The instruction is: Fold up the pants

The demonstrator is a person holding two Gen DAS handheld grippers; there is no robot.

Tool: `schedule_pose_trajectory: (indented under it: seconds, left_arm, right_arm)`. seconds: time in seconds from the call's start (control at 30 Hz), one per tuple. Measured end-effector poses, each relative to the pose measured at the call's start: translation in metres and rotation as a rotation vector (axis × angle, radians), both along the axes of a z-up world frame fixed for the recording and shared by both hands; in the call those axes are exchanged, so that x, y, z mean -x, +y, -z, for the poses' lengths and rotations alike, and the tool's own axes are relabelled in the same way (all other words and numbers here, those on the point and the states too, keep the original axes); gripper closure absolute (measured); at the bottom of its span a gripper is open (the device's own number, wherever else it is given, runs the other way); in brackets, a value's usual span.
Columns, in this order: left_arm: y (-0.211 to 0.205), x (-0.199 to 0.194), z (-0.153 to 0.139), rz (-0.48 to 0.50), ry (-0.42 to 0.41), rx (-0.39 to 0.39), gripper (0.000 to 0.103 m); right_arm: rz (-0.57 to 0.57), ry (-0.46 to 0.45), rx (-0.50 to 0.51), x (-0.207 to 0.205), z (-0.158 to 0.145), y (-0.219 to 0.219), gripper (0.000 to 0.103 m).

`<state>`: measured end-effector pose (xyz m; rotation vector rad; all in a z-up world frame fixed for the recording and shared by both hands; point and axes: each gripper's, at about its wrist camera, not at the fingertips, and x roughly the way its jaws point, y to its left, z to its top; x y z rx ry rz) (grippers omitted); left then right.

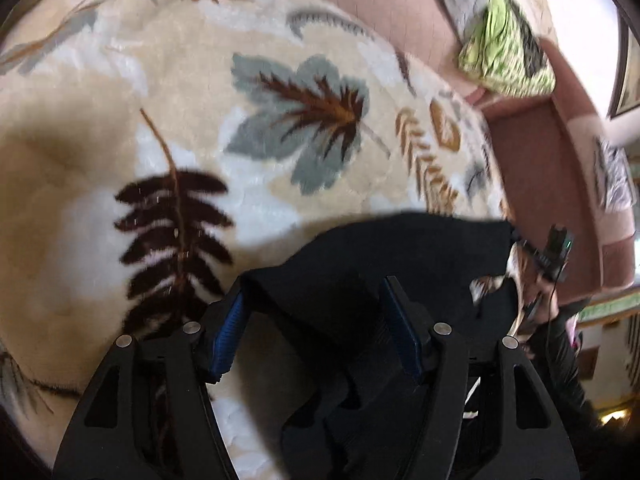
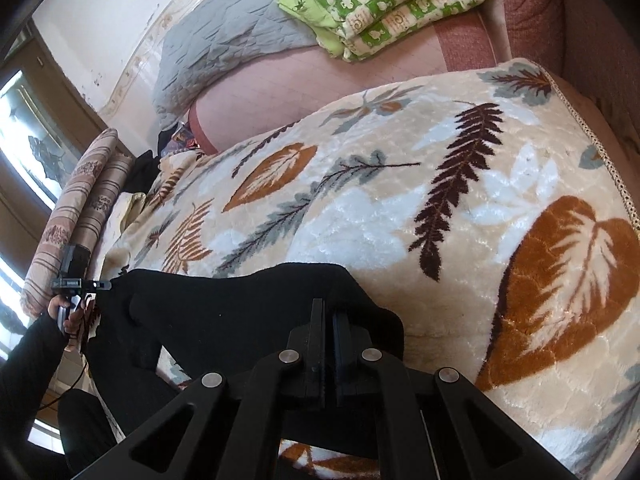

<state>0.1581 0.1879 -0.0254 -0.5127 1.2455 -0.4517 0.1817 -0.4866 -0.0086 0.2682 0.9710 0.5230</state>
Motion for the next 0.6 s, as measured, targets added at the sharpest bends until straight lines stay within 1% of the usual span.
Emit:
schedule_pose_trajectory:
  seconds: [0.07,0.1,0.13,0.17,0.2,0.23,0.27,0.37,0.43,0.5,0.6]
  left_arm:
    - [0.003,-0.003,-0.007,-0.038,-0.028,0.031,0.039]
    - [0.004,-0.002,-0.014,-0.059,-0.067,0.023,0.04]
    - [0.002,-0.001,-0.022,-0.066,-0.109,0.004,0.052]
    - [0.001,-0.002,-0.024,-0.067,-0.125,-0.016,0.065]
    - [-0.004,-0.001,-0.03,-0.067,-0.142,-0.069,0.096]
    - [-0.007,-0.002,-0.031,-0.06,-0.153,-0.101,0.096]
    - [-0.014,0.004,-0.039,-0.041,-0.188,-0.149,0.096]
    - [-0.029,0.019,-0.053,0.009,-0.27,-0.224,0.096]
    - [-0.034,0.028,-0.057,0.027,-0.299,-0.236,0.096]
    - [-0.042,0.044,-0.067,0.045,-0.339,-0.246,0.096]
    - [-0.05,0.067,-0.079,0.054,-0.391,-0.285,0.096]
  right_arm:
    - [0.001,-0.007,0.01,0.0,-0.001,0.001,0.1]
    - [0.003,-0.01,0.015,0.0,-0.001,0.001,0.1]
    - [0.002,-0.012,0.015,0.001,-0.002,0.0,0.1]
    - [0.002,-0.017,0.02,0.001,-0.003,0.0,0.1]
    - [0.004,-0.021,0.024,0.002,-0.004,-0.001,0.1]
    - [0.004,-0.027,0.023,0.004,-0.005,-0.002,0.1]
    - [0.005,-0.033,0.027,0.005,-0.006,-0.003,0.1]
    - [0.01,-0.065,0.032,0.01,-0.013,-0.007,0.1]
    - [0.011,-0.082,0.027,0.013,-0.017,-0.009,0.1]
    - [0.01,-0.091,0.024,0.016,-0.02,-0.01,0.1]
    - [-0.003,-0.113,0.036,0.024,-0.029,-0.008,0.1]
